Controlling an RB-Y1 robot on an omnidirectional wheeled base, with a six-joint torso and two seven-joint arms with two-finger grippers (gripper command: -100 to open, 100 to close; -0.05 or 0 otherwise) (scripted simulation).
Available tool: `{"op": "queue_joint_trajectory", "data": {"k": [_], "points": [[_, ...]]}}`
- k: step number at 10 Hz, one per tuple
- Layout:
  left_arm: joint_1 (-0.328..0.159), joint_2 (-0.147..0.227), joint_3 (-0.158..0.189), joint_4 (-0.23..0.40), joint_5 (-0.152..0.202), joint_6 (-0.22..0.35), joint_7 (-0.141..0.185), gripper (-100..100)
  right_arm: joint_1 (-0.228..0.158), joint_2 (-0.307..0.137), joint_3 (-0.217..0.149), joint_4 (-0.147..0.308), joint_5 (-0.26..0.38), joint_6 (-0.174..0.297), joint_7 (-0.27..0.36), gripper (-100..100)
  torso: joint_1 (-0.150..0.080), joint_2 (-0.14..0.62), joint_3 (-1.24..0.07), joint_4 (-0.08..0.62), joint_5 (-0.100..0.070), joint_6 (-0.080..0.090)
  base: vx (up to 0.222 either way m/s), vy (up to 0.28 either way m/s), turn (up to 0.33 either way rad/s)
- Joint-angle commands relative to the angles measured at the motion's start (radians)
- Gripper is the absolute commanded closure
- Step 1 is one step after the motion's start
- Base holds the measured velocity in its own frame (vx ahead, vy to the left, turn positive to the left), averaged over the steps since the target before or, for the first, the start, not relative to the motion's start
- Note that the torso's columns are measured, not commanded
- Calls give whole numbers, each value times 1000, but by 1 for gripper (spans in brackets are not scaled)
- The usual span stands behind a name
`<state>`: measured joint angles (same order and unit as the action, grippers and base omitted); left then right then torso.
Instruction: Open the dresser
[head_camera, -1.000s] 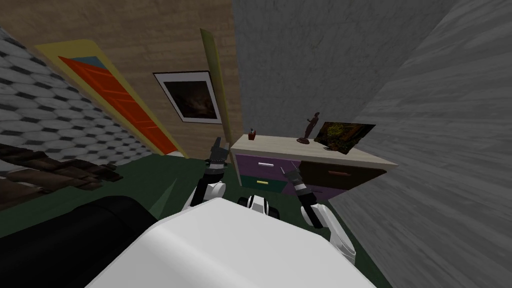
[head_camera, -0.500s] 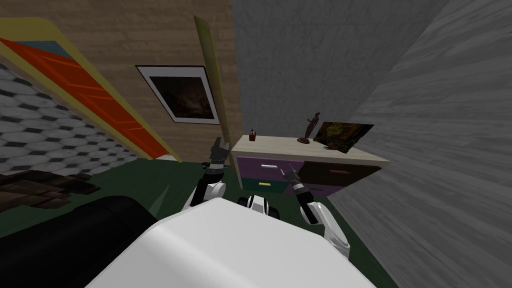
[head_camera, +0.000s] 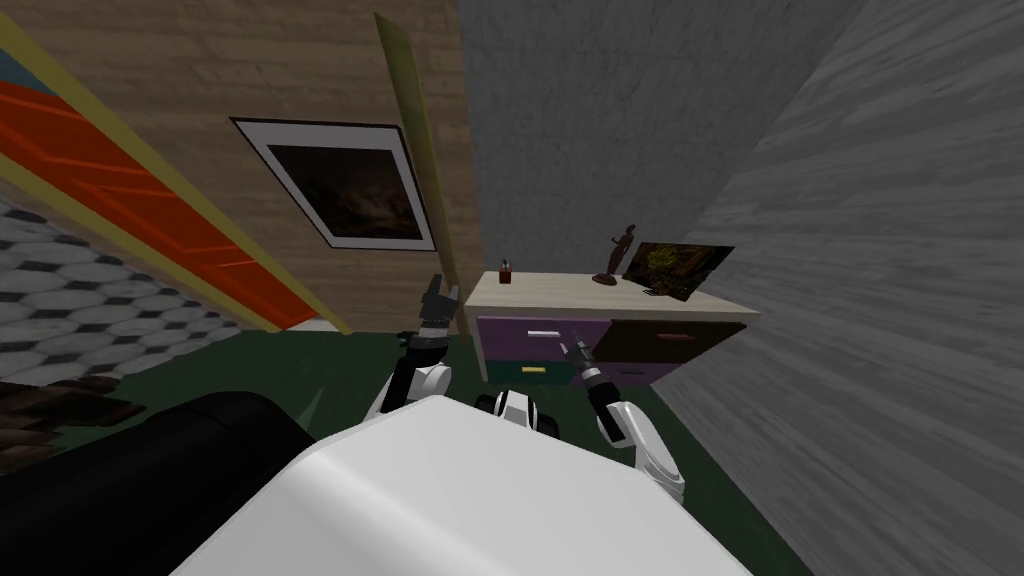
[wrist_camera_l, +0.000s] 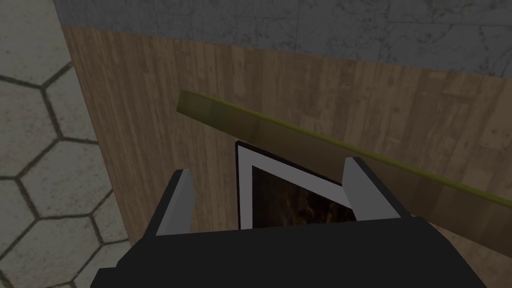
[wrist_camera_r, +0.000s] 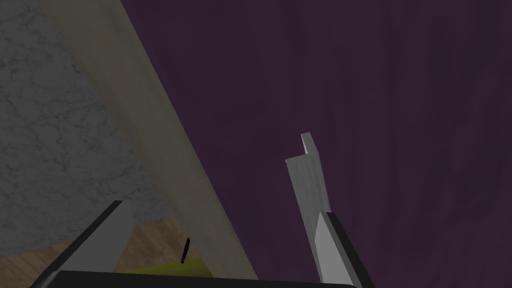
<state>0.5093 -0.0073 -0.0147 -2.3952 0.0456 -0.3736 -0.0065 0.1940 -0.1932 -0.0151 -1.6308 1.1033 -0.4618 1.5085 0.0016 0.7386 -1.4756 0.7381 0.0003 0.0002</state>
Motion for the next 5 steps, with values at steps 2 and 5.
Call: {"op": "queue_joint_trajectory", "data": {"k": [2, 5], "points": [[0, 0, 0, 0, 0, 0, 0, 0, -25, 41, -6, 60, 97, 11, 85, -100, -2, -1, -1, 0, -1, 0, -2, 132, -93], [0, 0, 0, 0, 0, 0, 0, 0, -43, 109, -14, 113, 172, 18, 154, -100, -1, 0, 0, 0, 0, 0, -3, 133, -97]]}}
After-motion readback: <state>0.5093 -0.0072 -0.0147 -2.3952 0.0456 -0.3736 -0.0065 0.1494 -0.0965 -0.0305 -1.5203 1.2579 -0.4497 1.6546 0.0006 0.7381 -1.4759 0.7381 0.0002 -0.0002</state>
